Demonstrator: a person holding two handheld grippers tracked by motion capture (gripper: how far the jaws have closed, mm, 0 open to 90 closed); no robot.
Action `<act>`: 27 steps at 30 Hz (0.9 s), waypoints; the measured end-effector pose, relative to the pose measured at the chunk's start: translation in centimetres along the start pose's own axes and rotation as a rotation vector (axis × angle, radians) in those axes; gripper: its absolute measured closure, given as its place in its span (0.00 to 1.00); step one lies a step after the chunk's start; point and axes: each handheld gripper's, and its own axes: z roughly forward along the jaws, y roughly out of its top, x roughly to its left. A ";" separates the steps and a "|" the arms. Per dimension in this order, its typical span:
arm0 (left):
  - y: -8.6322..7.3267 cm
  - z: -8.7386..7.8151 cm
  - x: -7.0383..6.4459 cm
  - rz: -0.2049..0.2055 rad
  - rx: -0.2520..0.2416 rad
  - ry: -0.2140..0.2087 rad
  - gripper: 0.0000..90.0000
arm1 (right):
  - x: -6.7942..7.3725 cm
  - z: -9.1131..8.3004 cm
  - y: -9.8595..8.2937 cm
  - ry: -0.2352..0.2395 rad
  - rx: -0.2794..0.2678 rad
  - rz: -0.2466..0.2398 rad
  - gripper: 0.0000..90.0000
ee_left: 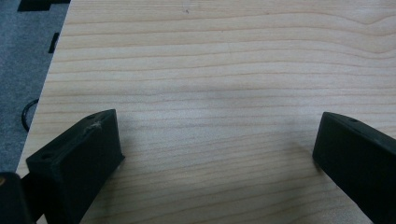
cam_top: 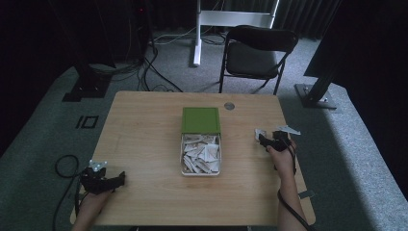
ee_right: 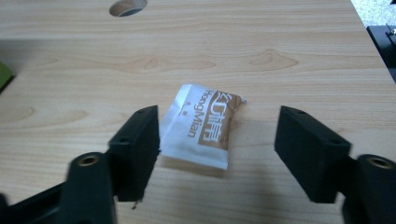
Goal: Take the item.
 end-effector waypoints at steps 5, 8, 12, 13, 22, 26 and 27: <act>0.0 0.0 0.0 0.000 0.000 0.000 0.02 | 0.2 -0.5 -0.4 0.008 0.004 -0.024 0.23; 0.0 0.0 0.0 0.000 0.000 0.000 0.02 | 0.3 -0.7 -0.7 0.018 0.007 -0.025 0.23; 0.0 0.0 0.0 0.000 0.000 0.000 0.02 | 0.4 -1.0 -1.1 0.028 0.005 -0.021 0.22; 0.0 0.0 0.0 0.000 0.000 0.000 0.02 | 0.5 -1.2 -1.3 0.033 0.011 -0.025 0.21; 0.0 0.0 0.0 0.000 0.000 0.000 0.02 | 0.8 -2.4 -2.3 0.055 0.017 -0.043 0.18; 0.0 0.0 0.0 0.000 0.000 0.000 0.02 | 0.7 -2.9 -2.8 0.057 0.017 -0.044 0.18; 0.0 0.0 0.0 0.000 0.000 0.000 0.02 | 0.7 -3.0 -3.0 0.060 0.017 -0.042 0.18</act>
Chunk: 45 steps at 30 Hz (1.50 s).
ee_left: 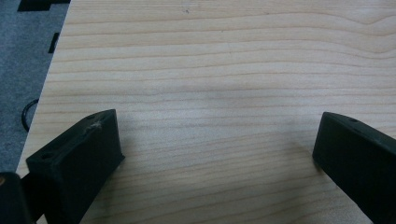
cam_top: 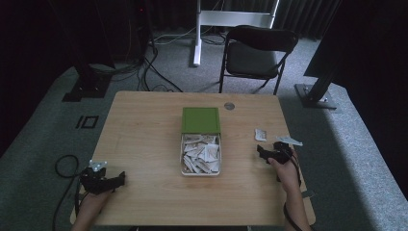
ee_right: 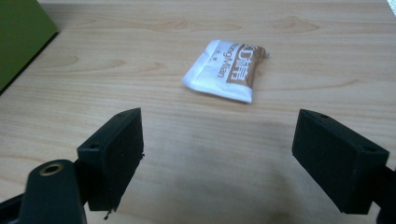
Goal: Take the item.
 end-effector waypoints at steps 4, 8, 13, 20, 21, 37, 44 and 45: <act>0.0 0.0 0.0 0.000 0.000 0.000 0.02 | 0.0 -0.6 -0.5 0.012 -0.002 0.001 0.16; 0.0 0.0 0.0 0.000 0.000 0.000 0.02 | 0.3 -1.3 -0.9 0.018 -0.002 -0.023 0.16; 0.0 0.0 0.0 0.000 0.000 0.000 0.02 | 0.7 -2.2 -1.4 0.032 -0.008 -0.043 0.15; 0.0 0.0 0.0 0.000 0.000 0.000 0.02 | 1.3 -3.3 -2.2 0.062 0.008 -0.071 0.16; 0.0 0.0 0.0 0.000 0.000 0.000 0.02 | 1.3 -3.5 -2.3 0.062 0.009 -0.074 0.16; 0.0 0.0 0.0 0.000 -0.001 0.001 0.02 | 1.9 -5.1 -4.4 0.075 0.048 -0.141 0.16; 0.0 0.0 0.0 0.001 0.001 0.001 0.02 | 2.1 -6.0 -5.0 0.068 0.048 -0.159 0.16; 0.0 0.0 0.0 0.001 0.001 0.001 0.02 | 2.1 -6.1 -5.1 0.064 0.052 -0.160 0.16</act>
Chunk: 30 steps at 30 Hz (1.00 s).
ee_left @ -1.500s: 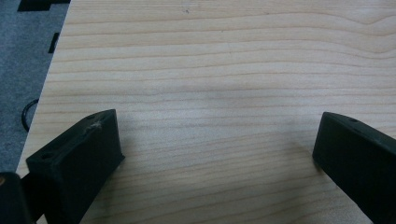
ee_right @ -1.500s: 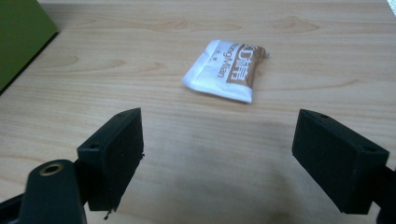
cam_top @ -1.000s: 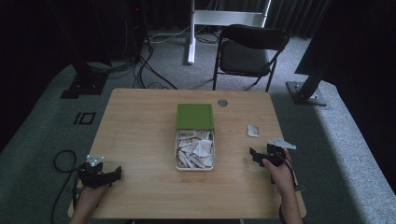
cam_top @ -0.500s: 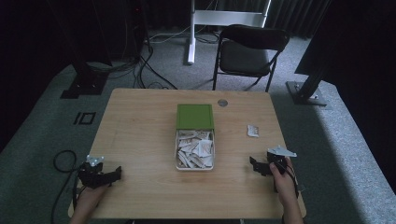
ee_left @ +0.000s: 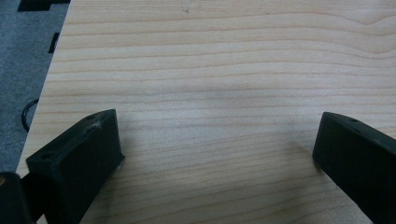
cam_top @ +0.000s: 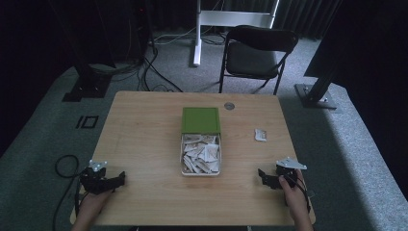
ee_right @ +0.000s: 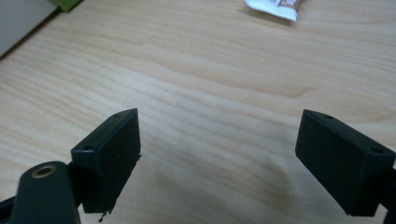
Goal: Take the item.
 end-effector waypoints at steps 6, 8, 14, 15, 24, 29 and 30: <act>0.0 0.0 0.0 0.000 0.000 0.000 0.02 | 0.0 -0.6 -1.2 -0.002 0.025 -0.017 0.16; 0.0 0.0 0.0 0.000 0.000 0.000 0.02 | 0.1 -0.8 -1.5 -0.002 0.039 -0.027 0.16; 0.0 0.0 0.0 0.000 0.000 0.000 0.02 | 0.2 -1.7 -2.3 -0.025 0.060 -0.047 0.16; 0.0 0.0 0.0 0.000 0.000 0.000 0.02 | 0.2 -1.8 -2.4 -0.025 0.065 -0.052 0.16; 0.0 0.0 0.0 0.000 0.000 0.000 0.02 | 0.5 -2.1 -2.7 -0.021 0.067 -0.049 0.16; 0.0 0.0 0.0 0.001 0.000 0.000 0.02 | 0.7 -2.1 -2.7 0.000 0.073 -0.048 0.15; 0.0 0.0 0.0 0.001 0.000 0.000 0.02 | 0.9 -2.0 -2.7 0.023 0.074 -0.065 0.15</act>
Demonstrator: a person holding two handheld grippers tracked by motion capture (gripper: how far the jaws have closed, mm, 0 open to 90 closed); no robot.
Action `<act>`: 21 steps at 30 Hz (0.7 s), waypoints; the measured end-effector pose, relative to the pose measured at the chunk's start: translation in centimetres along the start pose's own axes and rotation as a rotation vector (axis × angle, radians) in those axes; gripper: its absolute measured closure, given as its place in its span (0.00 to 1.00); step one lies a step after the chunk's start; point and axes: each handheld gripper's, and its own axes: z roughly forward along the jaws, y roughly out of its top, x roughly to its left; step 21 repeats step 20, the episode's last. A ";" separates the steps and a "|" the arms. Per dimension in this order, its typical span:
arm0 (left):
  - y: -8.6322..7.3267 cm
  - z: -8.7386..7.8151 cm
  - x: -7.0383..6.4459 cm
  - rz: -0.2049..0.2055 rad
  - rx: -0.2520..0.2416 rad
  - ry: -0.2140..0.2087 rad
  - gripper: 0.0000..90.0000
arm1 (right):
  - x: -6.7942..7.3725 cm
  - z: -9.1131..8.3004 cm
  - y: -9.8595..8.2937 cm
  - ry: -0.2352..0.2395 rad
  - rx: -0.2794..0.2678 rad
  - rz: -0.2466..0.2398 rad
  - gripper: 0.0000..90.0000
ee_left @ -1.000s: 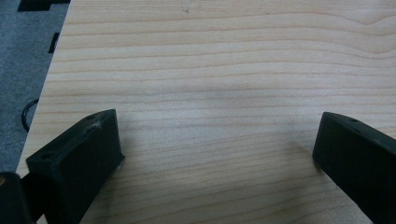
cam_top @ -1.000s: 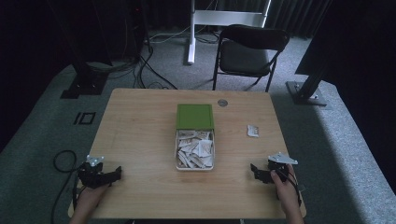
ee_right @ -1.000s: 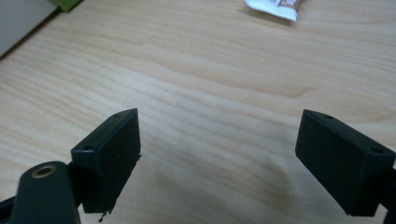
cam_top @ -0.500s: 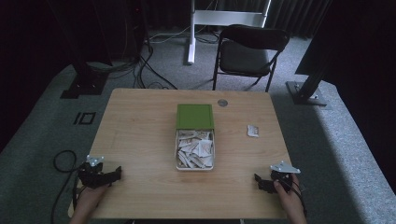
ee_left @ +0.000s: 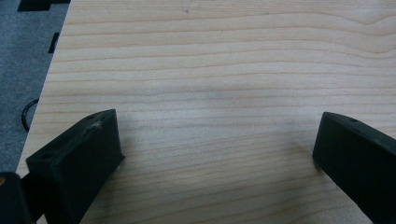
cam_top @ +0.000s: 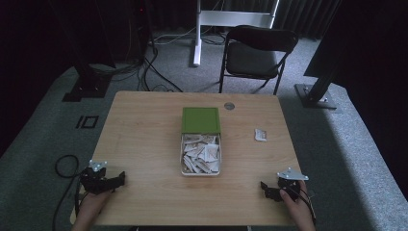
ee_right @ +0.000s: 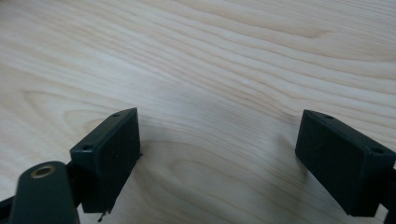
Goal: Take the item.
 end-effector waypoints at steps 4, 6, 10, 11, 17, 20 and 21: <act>0.0 0.0 0.0 0.000 0.000 0.000 0.02 | 0.3 0.1 0.1 0.032 0.003 -0.029 0.14; 0.0 0.0 0.0 0.000 0.000 0.000 0.02 | 0.4 0.2 0.2 0.041 0.003 -0.037 0.14; 0.0 0.0 0.0 -0.001 0.000 0.000 0.02 | 0.8 0.3 0.2 0.081 0.002 -0.079 0.14; 0.0 0.0 0.0 0.000 0.000 0.000 0.02 | 1.0 0.3 0.2 0.093 0.004 -0.087 0.14; 0.0 0.0 0.0 0.000 0.000 0.000 0.02 | 1.1 0.3 0.3 0.103 0.006 -0.094 0.14; 0.0 0.0 0.0 0.000 0.000 0.000 0.02 | 1.1 0.4 0.3 0.103 0.006 -0.094 0.14; 0.0 0.0 0.0 0.000 0.000 0.000 0.02 | 1.1 0.4 0.3 0.103 0.006 -0.094 0.14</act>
